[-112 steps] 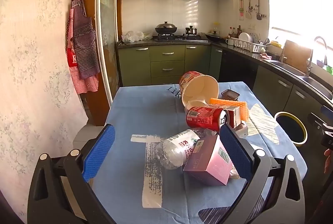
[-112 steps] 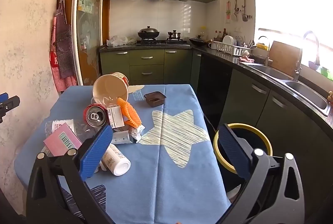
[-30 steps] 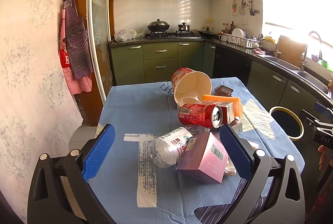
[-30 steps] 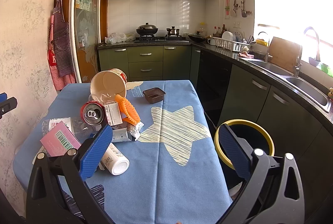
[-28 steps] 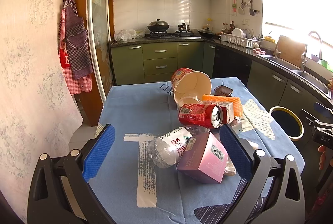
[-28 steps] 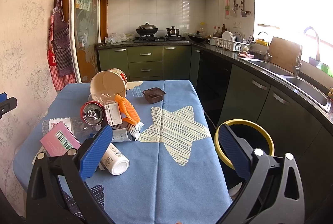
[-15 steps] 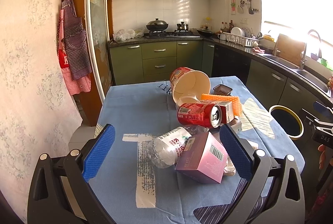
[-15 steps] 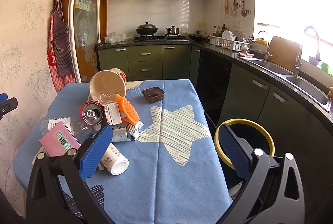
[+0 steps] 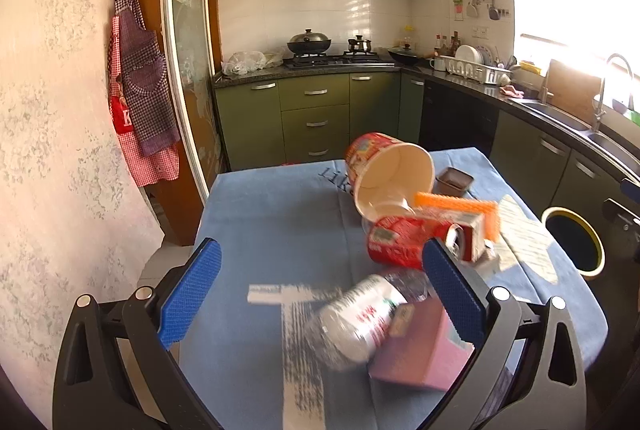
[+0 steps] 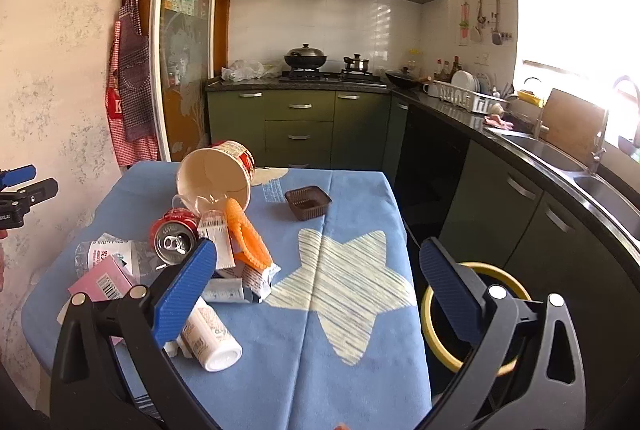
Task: Collect trash
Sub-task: 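Grasp the red-and-white paper noodle cup with the right gripper and lift it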
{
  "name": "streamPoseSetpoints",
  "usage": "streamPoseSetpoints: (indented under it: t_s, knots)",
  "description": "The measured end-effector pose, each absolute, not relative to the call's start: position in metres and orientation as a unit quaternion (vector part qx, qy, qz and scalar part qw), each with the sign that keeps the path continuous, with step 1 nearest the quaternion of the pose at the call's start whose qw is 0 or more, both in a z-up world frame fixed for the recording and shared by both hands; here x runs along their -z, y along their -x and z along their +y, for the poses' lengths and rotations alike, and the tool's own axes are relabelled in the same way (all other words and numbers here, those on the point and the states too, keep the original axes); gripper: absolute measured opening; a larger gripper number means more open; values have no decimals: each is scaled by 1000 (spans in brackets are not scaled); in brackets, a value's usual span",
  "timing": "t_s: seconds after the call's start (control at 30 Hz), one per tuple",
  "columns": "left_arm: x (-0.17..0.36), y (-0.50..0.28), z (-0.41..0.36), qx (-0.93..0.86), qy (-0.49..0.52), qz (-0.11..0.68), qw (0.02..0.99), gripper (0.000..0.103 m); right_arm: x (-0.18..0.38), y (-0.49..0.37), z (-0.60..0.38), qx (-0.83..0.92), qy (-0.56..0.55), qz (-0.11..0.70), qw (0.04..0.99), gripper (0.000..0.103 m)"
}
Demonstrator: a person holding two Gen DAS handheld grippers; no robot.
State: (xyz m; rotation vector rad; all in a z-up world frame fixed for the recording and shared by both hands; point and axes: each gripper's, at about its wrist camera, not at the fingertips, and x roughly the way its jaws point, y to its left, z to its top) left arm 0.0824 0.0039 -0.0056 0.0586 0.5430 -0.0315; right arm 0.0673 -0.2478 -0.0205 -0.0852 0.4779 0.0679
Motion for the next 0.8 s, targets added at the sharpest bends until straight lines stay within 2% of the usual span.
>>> streamPoseSetpoints:
  t_s: [0.23, 0.43, 0.8]
  knots:
    - [13, -162, 27, 3, -13, 263, 965, 99, 13, -149, -222, -123, 82, 238, 960, 96]
    - [40, -240, 41, -17, -10, 270, 963, 99, 36, -224, -175, -180, 136, 254, 941, 59]
    - [92, -289, 46, -15, 3, 303, 953, 99, 71, -303, -119, -179, 244, 284, 910, 51]
